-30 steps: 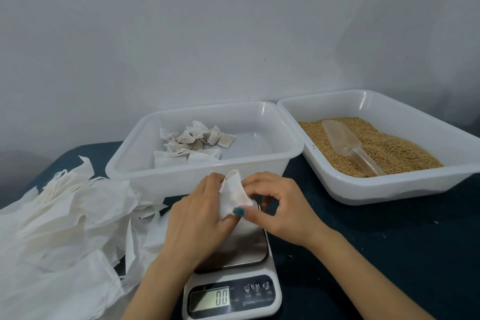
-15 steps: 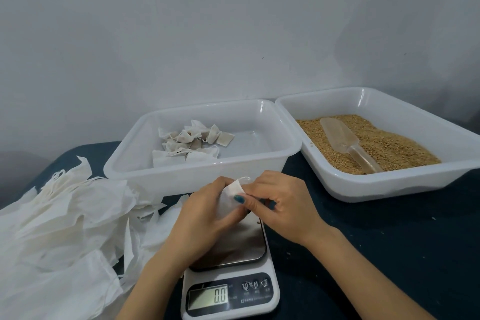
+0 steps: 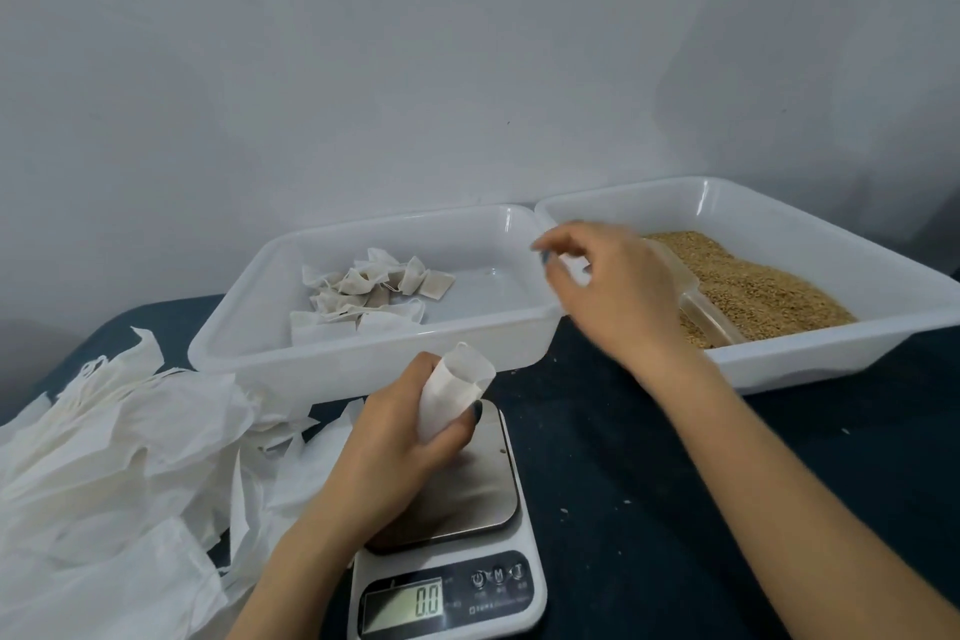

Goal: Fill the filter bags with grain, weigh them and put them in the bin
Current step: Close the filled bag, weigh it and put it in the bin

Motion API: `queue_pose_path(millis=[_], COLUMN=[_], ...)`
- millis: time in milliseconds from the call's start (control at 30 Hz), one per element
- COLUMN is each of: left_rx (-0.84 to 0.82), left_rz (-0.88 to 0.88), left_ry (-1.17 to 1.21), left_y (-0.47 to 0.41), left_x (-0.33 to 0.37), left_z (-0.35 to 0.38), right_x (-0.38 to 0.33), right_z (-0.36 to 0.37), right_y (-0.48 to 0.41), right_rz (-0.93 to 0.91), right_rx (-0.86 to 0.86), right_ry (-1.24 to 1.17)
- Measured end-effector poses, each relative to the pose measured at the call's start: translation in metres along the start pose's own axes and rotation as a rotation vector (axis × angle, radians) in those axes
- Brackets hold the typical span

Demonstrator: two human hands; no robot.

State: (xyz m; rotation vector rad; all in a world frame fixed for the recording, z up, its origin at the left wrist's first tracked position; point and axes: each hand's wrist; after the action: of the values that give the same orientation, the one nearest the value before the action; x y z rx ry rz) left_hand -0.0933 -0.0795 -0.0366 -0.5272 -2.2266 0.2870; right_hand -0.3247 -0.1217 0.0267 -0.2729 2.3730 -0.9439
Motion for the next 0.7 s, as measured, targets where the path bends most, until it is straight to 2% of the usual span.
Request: queue_pose_path(millis=[67,200,267,333,400,567,700], left_rx=[0.004,0.005,0.004,0.002,0.001,0.001,-0.001], left_rz=[0.006,0.013,0.016,0.02,0.019,0.016,0.014], left_ry=[0.019,0.033,0.043,0.047,0.054,0.062,0.054], left_y=[0.001,0.0,0.0,0.0,0.0,0.0,-0.001], left_x=[0.001,0.002,0.002,0.002,0.001,-0.002,-0.003], left_z=[0.0,0.0,0.0,0.0,-0.001,-0.001,-0.001], right_x=[0.026,0.078,0.091,0.099,0.101,0.098,0.087], right_z=[-0.013,-0.035,-0.04,-0.04,-0.037,-0.03,-0.038], right_y=[-0.017,-0.03,-0.028,-0.024,-0.02,-0.021,-0.029], right_rz=[0.149,0.608,0.7,0.71,0.71,0.636,0.602], right_rx=[-0.104,-0.424,-0.631,-0.758,-0.761,-0.554,-0.485], right_ry=[0.211,0.571,0.612,0.613,0.613,0.587,0.854])
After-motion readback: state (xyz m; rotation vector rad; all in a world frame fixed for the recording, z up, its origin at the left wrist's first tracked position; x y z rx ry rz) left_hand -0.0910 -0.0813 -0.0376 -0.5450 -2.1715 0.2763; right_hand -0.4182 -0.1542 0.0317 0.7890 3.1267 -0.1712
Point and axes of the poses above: each hand's wrist, its own y-axis away from the middle knuckle, its own z-axis out of the palm, x = y × z, and after that the axes turned 4 degrees about -z, right-handed
